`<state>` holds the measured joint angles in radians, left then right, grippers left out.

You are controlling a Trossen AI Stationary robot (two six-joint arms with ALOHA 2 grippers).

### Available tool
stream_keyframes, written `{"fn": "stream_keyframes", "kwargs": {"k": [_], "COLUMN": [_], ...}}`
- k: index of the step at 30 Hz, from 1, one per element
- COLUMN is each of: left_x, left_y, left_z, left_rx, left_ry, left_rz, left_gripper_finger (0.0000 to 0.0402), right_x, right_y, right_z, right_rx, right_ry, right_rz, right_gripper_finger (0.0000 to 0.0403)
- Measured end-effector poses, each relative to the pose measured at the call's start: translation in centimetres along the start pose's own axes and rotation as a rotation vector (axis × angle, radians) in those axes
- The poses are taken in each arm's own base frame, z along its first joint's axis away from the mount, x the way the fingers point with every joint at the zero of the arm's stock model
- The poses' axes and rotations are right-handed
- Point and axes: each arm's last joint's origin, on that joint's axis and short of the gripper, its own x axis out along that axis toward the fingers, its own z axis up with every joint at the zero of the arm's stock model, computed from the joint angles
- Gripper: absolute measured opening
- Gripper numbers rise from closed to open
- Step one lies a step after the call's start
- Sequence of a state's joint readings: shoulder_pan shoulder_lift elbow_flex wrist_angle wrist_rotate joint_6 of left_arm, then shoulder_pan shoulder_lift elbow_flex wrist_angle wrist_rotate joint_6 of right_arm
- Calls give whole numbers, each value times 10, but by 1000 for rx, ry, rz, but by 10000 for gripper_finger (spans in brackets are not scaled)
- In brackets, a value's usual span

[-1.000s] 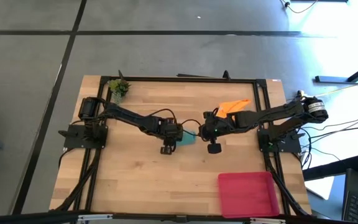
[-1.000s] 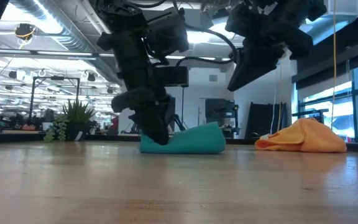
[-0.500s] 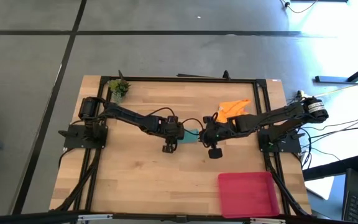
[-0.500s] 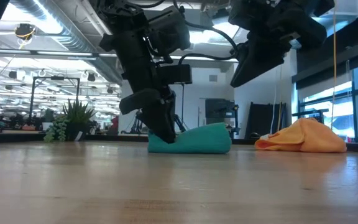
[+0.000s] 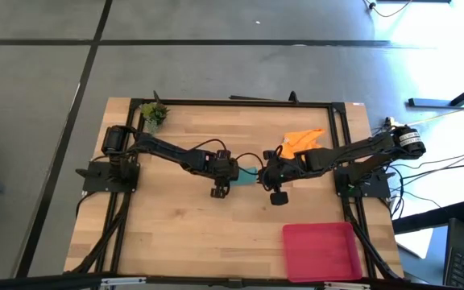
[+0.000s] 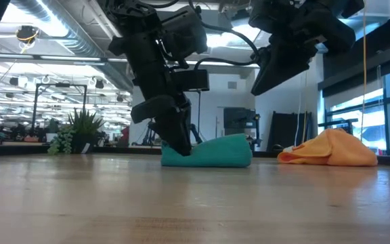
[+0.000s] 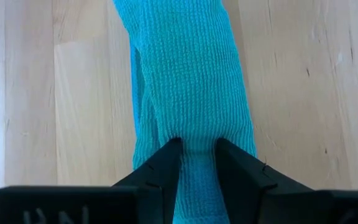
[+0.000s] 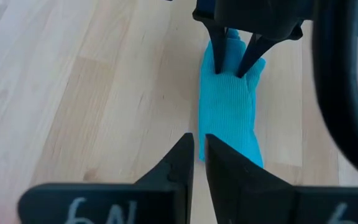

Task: Roll microfiber towels into tight, uniform cylinder then place into a basket
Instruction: Put the blue microfiber cloth into the red bin

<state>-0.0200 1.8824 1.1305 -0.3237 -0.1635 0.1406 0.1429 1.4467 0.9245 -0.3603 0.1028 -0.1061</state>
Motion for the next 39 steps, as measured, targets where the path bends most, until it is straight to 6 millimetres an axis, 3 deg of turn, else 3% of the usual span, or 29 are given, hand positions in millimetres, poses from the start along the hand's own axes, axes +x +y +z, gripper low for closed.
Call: {"fn": "stream_keyframes", "kwargs": {"k": [7,22,39], "left_x": [0,-1,-1], "left_y": [0,0,0], "left_z": [0,1,1], "left_rx": [-1,-1,-1], "left_ry": [-1,-6,-6], "left_rz": [0,1,0], "left_gripper_finger": [97,97,97], "right_x": [1,29,30], "right_y": [0,8,8], "right_z": [-2,-47,-50], "right_rx": [0,5,8], "right_ry": [-3,-114,-112], "right_rz": [0,-12,-12], "right_gripper_finger": [42,42,42]}}
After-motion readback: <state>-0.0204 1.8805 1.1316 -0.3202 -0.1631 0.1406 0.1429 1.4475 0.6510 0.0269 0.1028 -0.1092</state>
